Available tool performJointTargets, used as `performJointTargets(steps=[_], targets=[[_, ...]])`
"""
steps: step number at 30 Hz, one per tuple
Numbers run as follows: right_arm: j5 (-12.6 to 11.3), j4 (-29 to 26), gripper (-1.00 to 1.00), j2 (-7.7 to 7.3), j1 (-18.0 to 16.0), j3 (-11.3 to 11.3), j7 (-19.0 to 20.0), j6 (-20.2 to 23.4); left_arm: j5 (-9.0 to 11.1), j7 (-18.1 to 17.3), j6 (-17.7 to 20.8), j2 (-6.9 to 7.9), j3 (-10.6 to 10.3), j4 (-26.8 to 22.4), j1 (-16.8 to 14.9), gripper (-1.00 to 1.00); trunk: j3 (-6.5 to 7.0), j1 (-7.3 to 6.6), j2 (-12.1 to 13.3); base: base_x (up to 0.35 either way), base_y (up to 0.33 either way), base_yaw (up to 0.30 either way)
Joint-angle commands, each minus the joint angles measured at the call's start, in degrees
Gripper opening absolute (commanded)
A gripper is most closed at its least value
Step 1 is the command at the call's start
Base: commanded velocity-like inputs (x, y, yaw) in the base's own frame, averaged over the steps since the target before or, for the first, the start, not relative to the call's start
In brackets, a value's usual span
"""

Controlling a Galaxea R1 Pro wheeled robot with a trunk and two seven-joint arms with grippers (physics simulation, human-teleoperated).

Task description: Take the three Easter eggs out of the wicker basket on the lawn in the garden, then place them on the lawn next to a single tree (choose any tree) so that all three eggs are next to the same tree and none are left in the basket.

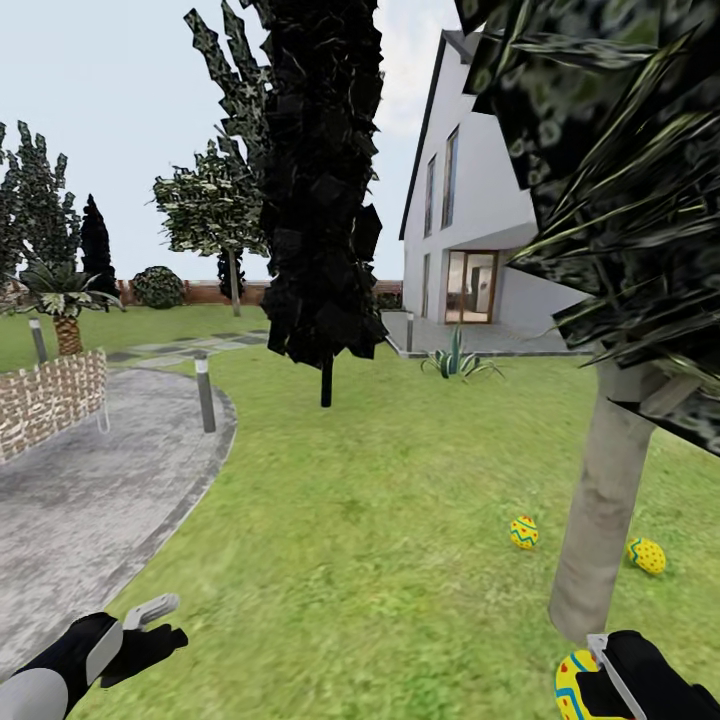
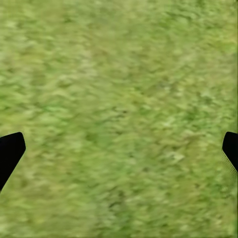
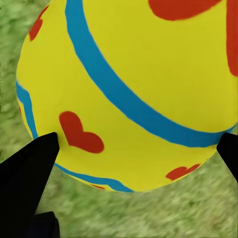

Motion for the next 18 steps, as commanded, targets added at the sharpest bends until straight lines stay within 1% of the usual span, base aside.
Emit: performJointTargets(steps=[1,3,6,18], targets=[[0.6,-0.1,-1.00,0.03,0.0,-0.3,0.5,0.2,0.5,0.0,0.4,0.01,0.1,-0.1,0.0,1.00,-0.07,0.03,0.0,0.321,0.000,0.000],[0.6,-0.1,-1.00,0.03,0.0,-0.3,0.5,0.2,0.5,0.0,0.4,-0.01,0.1,-0.1,0.0,1.00,-0.07,0.03,0.0,0.230,0.000,0.000],[0.6,-0.1,-1.00,0.03,0.0,-0.3,0.5,0.2,0.5,0.0,0.3,0.01,0.1,-0.1,0.0,1.00,-0.07,0.03,0.0,0.037,0.000,0.000],[0.6,-0.1,-1.00,0.03,0.0,-0.3,0.5,0.2,0.6,-0.1,0.3,0.00,0.1,-0.1,0.0,1.00,-2.23,2.67,-4.8,0.001,0.000,0.000]])
